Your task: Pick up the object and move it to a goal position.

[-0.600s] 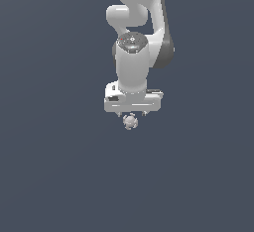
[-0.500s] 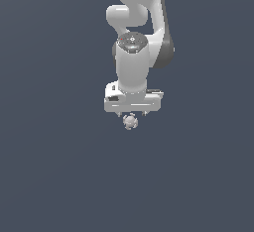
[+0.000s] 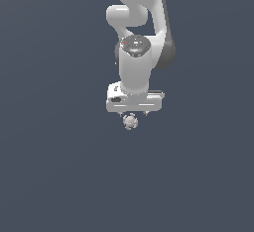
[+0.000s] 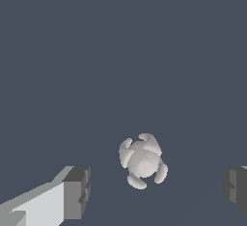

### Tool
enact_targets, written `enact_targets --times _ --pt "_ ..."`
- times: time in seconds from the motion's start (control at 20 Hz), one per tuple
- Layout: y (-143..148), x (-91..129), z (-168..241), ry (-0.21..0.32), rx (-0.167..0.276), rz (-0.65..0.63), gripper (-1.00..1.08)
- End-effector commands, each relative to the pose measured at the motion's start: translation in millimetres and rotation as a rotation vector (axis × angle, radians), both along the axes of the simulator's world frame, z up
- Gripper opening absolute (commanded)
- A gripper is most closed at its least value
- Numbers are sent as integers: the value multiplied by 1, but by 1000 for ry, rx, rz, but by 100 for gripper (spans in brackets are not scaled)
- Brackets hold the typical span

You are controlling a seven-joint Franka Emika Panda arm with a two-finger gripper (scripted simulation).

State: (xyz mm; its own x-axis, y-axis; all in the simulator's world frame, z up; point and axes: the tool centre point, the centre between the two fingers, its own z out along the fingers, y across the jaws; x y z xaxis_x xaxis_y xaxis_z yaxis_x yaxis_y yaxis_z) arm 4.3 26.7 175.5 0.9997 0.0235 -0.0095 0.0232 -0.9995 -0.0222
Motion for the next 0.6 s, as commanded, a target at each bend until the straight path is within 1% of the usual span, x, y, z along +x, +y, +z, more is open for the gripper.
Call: enact_targets --times 0.0,0.3,0.55 --pt "0 0 0 0 0 2 100" --pt "-3 -6 -13 -2 -6 48 100" --pt "-6 -16 -34 -5 -12 127 100"
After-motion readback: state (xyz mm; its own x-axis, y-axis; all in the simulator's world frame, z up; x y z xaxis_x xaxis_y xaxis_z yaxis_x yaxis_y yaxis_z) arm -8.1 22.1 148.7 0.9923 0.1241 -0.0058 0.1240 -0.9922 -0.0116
